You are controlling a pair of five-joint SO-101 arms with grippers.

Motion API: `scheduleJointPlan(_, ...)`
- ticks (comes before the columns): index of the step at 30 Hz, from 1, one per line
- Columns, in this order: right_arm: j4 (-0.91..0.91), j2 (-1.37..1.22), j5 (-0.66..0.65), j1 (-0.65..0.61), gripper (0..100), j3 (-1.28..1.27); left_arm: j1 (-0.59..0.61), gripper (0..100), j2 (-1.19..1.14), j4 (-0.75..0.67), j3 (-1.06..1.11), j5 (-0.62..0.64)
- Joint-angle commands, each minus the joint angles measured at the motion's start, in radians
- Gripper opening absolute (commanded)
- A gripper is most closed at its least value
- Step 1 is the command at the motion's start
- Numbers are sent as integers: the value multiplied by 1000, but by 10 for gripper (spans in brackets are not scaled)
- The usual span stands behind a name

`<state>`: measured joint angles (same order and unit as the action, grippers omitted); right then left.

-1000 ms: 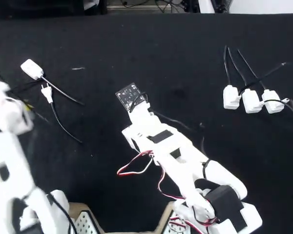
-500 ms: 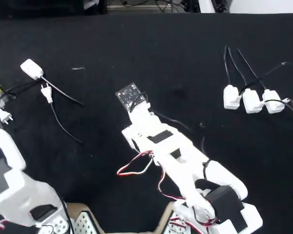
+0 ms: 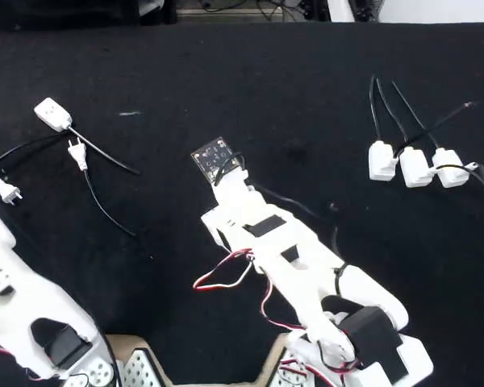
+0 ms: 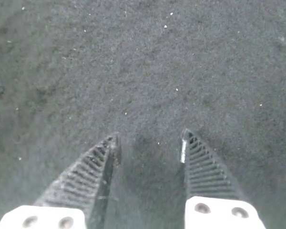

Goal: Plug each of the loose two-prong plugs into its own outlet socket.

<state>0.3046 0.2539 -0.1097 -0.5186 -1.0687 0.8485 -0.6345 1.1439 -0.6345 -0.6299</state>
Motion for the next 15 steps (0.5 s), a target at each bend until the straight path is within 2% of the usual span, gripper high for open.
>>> scheduleJointPlan(1, -28, 50, 2, -14, 194, -4, -1, 199, -89, -2, -127, -81)
scheduleJointPlan(10, -28, 50, 0, -14, 194, -4, -39, 199, -161, 3, -136, -178)
scheduleJointPlan(15, -28, 50, 2, -14, 194, -4, -44, 199, -157, 86, -143, -233)
